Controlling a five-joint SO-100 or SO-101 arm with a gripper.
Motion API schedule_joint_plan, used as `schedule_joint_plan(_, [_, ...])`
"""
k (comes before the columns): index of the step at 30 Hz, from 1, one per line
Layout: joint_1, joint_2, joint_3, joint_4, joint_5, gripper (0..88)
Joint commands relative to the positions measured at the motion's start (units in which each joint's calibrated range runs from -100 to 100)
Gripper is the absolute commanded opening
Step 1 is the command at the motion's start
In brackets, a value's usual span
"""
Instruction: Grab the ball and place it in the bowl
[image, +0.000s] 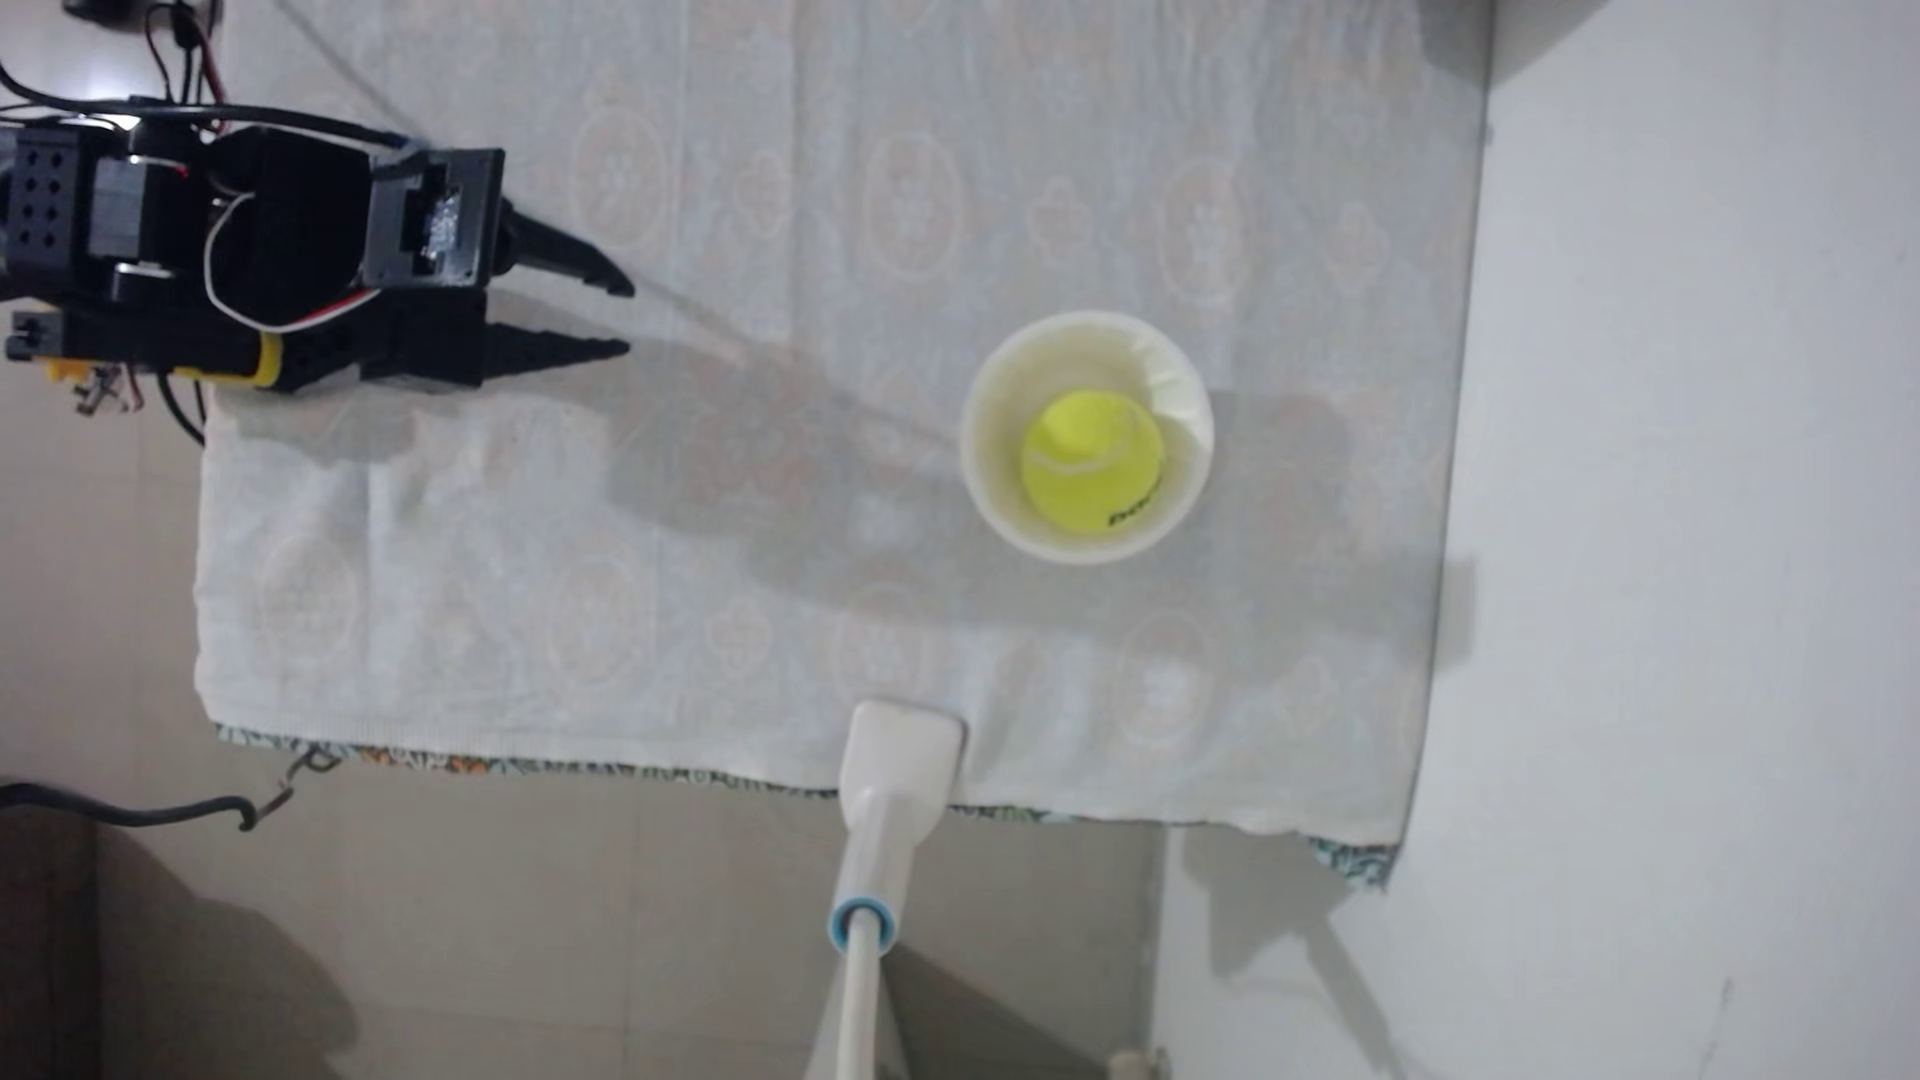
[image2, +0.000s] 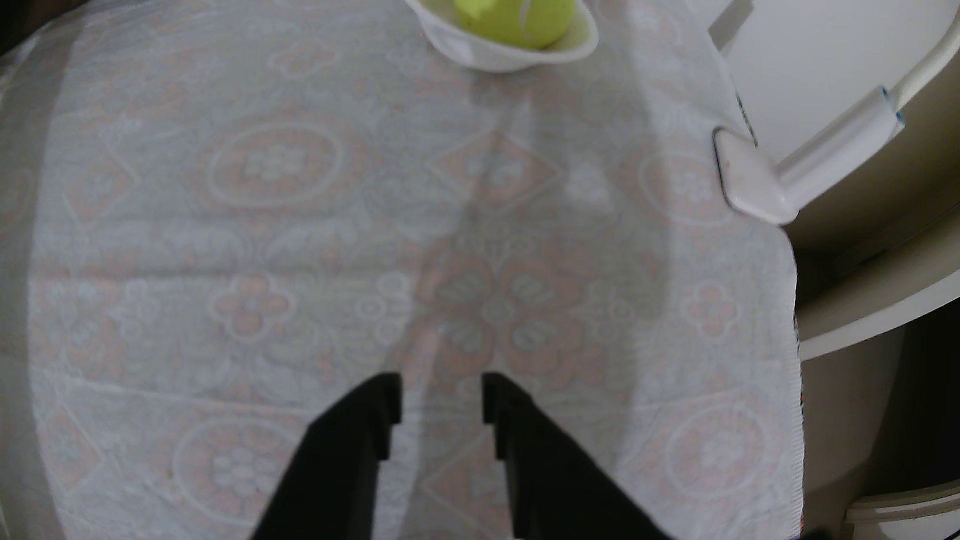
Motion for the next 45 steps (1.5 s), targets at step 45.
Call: schedule_joint_plan(45, [2.96, -17.11, 24.49, 6.6, 1.37, 0.1])
